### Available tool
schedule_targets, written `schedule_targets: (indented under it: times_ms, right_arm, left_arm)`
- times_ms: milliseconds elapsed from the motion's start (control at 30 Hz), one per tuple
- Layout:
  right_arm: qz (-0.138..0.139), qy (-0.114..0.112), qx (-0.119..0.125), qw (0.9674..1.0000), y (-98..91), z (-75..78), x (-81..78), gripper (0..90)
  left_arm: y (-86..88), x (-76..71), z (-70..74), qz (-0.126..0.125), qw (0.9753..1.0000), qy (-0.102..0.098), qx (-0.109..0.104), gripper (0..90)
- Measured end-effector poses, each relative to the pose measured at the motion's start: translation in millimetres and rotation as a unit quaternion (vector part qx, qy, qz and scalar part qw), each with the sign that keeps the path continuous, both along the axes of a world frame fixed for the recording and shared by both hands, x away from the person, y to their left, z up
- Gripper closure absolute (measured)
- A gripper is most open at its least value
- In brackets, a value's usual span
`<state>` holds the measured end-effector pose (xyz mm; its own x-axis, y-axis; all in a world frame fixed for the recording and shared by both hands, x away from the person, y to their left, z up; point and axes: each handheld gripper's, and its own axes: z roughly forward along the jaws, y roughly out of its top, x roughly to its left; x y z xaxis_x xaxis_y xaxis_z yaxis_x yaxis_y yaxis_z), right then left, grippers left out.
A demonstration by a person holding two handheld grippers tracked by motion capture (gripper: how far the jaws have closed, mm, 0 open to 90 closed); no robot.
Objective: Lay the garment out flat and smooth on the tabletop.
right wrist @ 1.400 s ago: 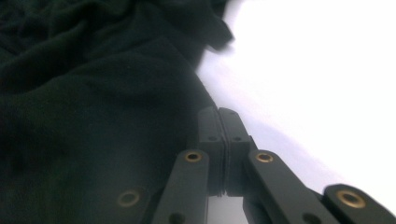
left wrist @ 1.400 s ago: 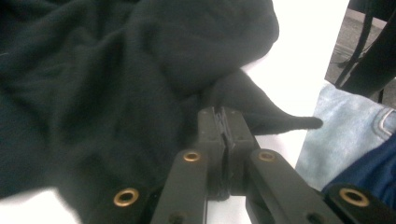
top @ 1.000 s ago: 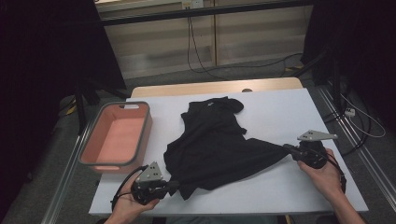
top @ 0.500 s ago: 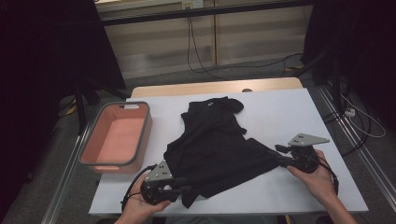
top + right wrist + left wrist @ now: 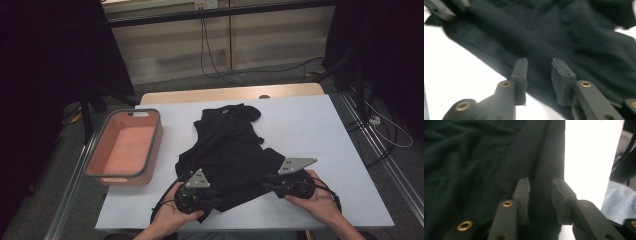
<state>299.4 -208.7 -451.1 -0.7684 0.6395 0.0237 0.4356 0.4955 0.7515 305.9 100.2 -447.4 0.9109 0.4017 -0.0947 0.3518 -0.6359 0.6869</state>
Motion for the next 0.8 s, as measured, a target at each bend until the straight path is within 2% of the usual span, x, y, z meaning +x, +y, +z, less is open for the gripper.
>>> schedule_targets:
  times_ms: [67, 200, 300, 333, 367, 467, 500, 600, 633, 667, 700, 800]
  right_arm:
    - [0.015, -0.004, -0.015, 0.9998, 6.1, -3.9, -1.8, 59.8]
    - [0.012, -0.002, -0.026, 0.9996, 11.3, -7.9, -0.8, 46.0]
    - [0.01, -0.003, -0.035, 0.9993, 13.0, -9.0, 2.4, 43.5]
    - [0.013, -0.002, -0.041, 0.9991, 13.8, -9.8, 3.1, 42.8]
    - [0.017, 0.002, -0.048, 0.9987, 14.8, -11.3, 3.8, 41.0]
    - [0.02, 0.004, -0.043, 0.9989, 14.6, -12.7, 5.1, 41.8]
    - [0.02, 0.004, -0.042, 0.9989, 14.5, -13.0, 5.2, 43.7]
    - [0.027, 0.001, -0.039, 0.9989, 14.3, -12.3, 5.6, 60.8]
    - [0.027, 0.0, -0.039, 0.9989, 14.3, -12.3, 5.8, 65.0]
    - [0.025, 0.0, -0.038, 0.999, 14.5, -12.3, 5.8, 68.2]
    - [0.025, 0.0, -0.038, 0.999, 14.7, -12.1, 5.7, 71.8]
    - [0.026, 0.005, -0.039, 0.9989, 15.6, -10.8, 4.4, 84.1]
  left_arm:
    - [-2.2, -1.5, -5.9, -0.002, 0.9999, 0.001, 0.016, 61.7]
    - [-2.4, -3.8, -9.9, -0.001, 0.9999, -0.014, 0.005, 57.7]
    - [-3.4, -3.1, -10.3, -0.006, 0.9999, -0.012, 0.007, 55.1]
    - [-5.0, -3.2, -11.1, -0.007, 0.9999, -0.007, 0.0, 53.5]
    - [-5.4, -2.7, -10.1, -0.024, 0.9996, -0.011, 0.014, 50.2]
    - [-7.8, -5.8, -11.4, -0.017, 0.9996, -0.02, 0.011, 49.5]
    - [-8.3, -6.4, -11.7, -0.017, 0.9996, -0.023, 0.01, 49.7]
    - [-7.6, -5.9, -11.5, -0.013, 0.9994, -0.03, 0.014, 57.3]
    - [-7.5, -5.3, -10.9, -0.006, 0.9995, -0.029, 0.014, 63.6]
    - [-7.4, -5.5, -9.6, -0.006, 0.9991, -0.035, 0.024, 73.0]
    - [-7.0, -5.0, -10.4, -0.012, 0.9992, -0.033, 0.019, 80.6]
    - [-5.1, -3.9, -9.5, -0.017, 0.9995, -0.018, 0.02, 88.4]
